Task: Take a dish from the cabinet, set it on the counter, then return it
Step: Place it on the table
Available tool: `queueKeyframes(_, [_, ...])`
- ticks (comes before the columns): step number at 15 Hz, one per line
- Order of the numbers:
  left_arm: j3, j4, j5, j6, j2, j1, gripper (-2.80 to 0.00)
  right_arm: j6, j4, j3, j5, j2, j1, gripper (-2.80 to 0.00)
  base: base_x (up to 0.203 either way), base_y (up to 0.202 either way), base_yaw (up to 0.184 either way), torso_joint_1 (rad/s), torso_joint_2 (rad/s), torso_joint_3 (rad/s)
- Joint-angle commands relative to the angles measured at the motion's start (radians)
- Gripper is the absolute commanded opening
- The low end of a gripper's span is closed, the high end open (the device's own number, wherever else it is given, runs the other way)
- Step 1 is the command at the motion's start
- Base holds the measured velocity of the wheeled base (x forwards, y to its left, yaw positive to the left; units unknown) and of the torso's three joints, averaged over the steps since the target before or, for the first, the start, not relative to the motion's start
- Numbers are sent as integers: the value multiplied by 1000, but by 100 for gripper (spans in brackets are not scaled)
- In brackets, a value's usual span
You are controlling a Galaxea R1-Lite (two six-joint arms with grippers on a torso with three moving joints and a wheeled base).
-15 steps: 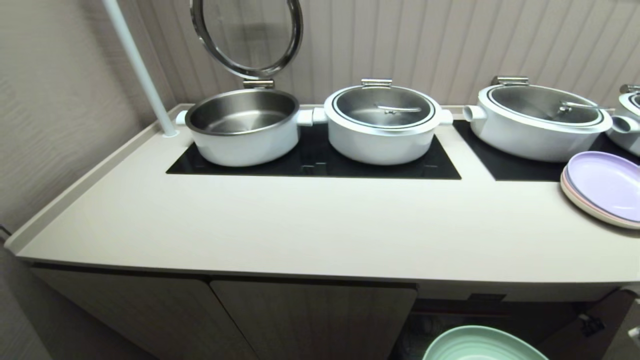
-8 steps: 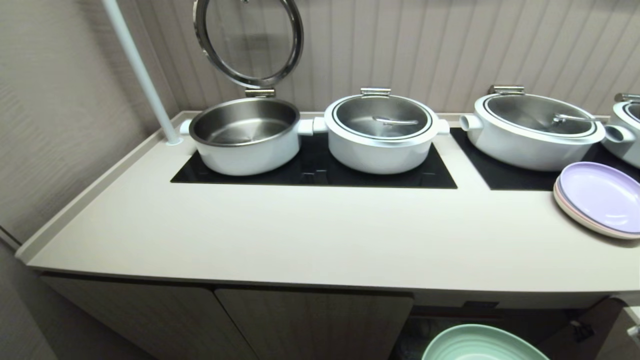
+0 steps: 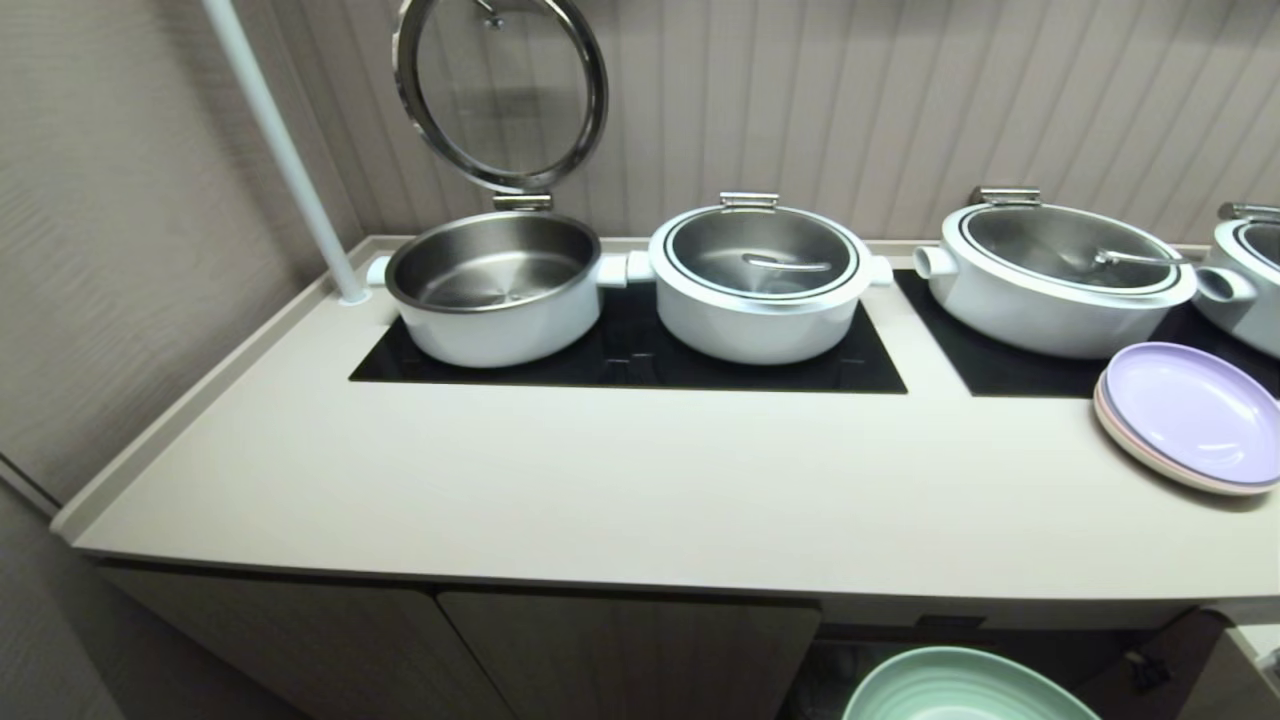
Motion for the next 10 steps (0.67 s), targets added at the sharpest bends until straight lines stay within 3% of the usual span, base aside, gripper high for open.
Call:
queueKeyframes(1, [0, 0, 1, -1, 0, 0, -280, 2, 1, 0, 1, 1, 0, -280, 0, 0, 0, 17, -46, -2])
queueKeyframes(10, [0, 0, 1, -1, 0, 0, -280, 14, 14, 0, 2, 4, 1, -280, 0, 0, 0, 0, 0, 0])
